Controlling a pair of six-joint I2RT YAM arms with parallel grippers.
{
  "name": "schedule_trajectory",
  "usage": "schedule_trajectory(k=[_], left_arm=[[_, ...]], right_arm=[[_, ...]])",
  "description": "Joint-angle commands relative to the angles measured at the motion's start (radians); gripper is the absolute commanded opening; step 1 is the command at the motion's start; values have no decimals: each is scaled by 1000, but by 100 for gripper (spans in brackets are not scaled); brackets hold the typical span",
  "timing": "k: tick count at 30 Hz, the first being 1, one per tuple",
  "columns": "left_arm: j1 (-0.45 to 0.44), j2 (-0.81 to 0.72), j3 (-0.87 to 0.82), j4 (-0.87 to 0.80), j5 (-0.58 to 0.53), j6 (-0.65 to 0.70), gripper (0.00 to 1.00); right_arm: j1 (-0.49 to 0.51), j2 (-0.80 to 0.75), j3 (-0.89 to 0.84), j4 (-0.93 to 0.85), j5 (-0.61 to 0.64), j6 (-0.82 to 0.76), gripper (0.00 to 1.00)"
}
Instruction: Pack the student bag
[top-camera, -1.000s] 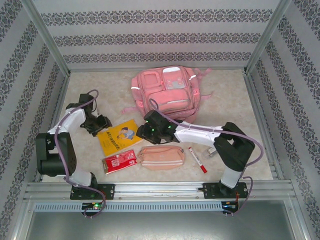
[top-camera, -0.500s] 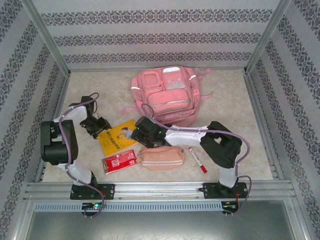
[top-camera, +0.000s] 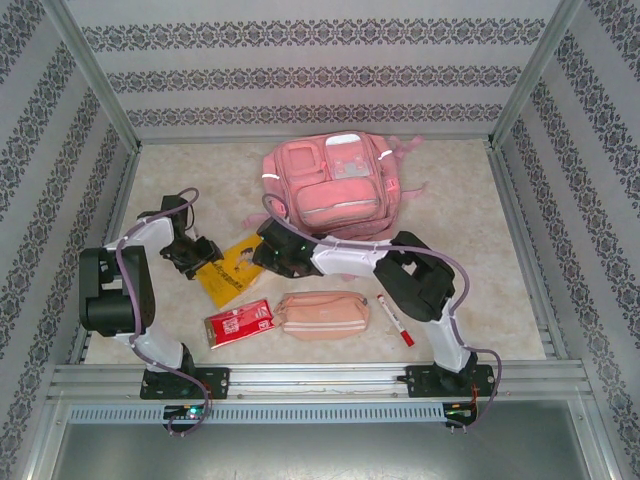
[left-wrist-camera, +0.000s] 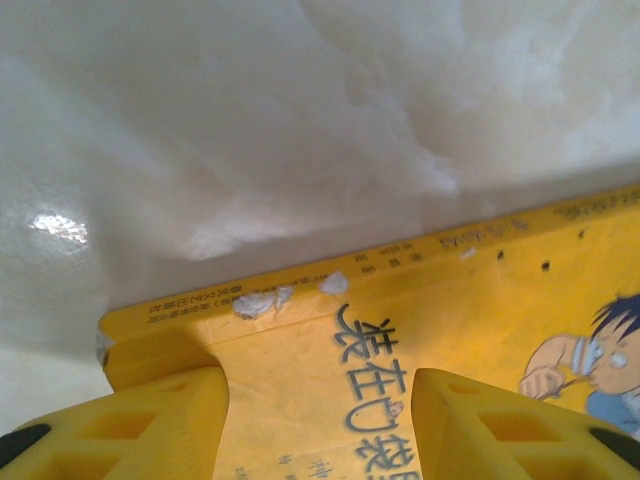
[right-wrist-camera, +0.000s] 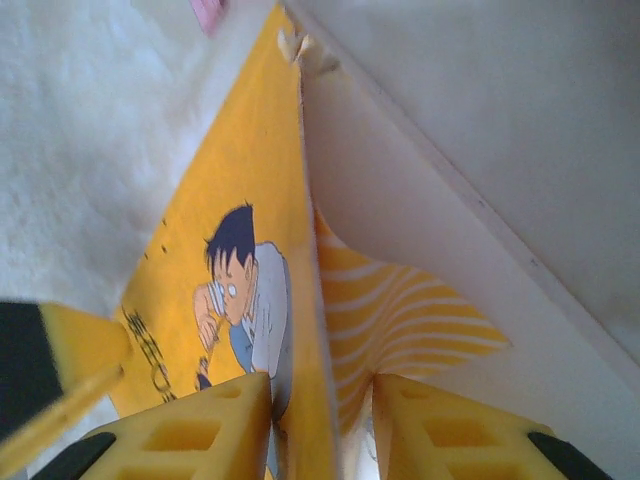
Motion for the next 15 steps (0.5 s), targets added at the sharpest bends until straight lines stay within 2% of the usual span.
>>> schedule_trajectory(k=[1, 4, 9, 12, 15], left_arm=[[-29, 6, -45, -102, -4, -1, 53], [-30, -79, -100, -81, -21, -63, 53], [-65, -201, -162, -79, 37, -156, 53], [-75, -276, -124, -142, 20, -145, 53], [-71, -318, -38, -191, -1, -38, 57]], right_arm=[[-58, 48, 75, -27, 21, -93, 35], [-95, 69, 112, -53, 22, -110, 37], [-135, 86, 200, -142, -34, -139, 47], [-132, 37, 192, -213, -40, -100, 52], [-111, -7, 166, -263, -60, -45, 54]])
